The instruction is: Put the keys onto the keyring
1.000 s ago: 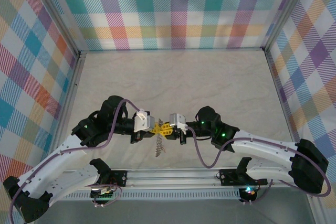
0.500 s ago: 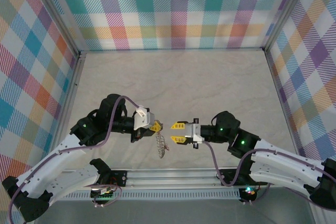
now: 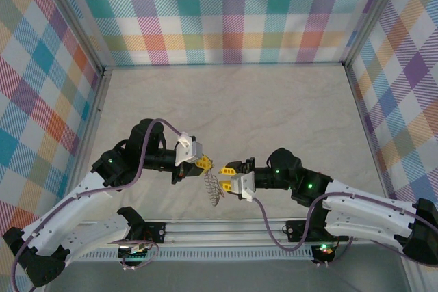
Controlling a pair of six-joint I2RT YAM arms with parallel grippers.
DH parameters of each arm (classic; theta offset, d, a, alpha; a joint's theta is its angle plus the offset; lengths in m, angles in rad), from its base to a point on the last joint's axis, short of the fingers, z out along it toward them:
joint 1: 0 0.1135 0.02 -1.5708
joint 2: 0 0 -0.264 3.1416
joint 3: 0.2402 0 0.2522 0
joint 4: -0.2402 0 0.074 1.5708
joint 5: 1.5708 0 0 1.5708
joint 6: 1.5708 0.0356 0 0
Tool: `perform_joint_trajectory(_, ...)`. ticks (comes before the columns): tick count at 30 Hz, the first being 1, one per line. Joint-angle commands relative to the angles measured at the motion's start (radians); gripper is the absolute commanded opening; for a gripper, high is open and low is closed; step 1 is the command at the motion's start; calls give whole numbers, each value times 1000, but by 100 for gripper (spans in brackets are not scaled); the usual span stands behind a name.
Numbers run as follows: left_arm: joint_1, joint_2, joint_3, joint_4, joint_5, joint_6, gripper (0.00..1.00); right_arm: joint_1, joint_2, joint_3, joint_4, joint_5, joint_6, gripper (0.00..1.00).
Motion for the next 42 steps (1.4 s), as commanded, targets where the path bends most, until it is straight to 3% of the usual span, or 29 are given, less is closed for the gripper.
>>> perform_joint_trajectory(1, -11, -10, 17, 76, 4, -44, 0, 37, 16, 9, 95, 25, -11, 32)
perform_joint_trajectory(10, -12, -23, 1, 73, -13, -45, 0, 117, 102, 2, 237, 138, 1, 24)
perform_joint_trajectory(23, -11, -41, -9, 71, -28, -43, 0, 132, 64, 1, 210, 206, -67, 27)
perform_joint_trajectory(29, -11, -41, 0, 92, -21, -72, 0, 157, 75, -27, 327, 260, -121, 28)
perform_joint_trajectory(42, -11, -31, 5, 105, -19, -71, 0, 169, 67, -31, 364, 300, -158, 25)
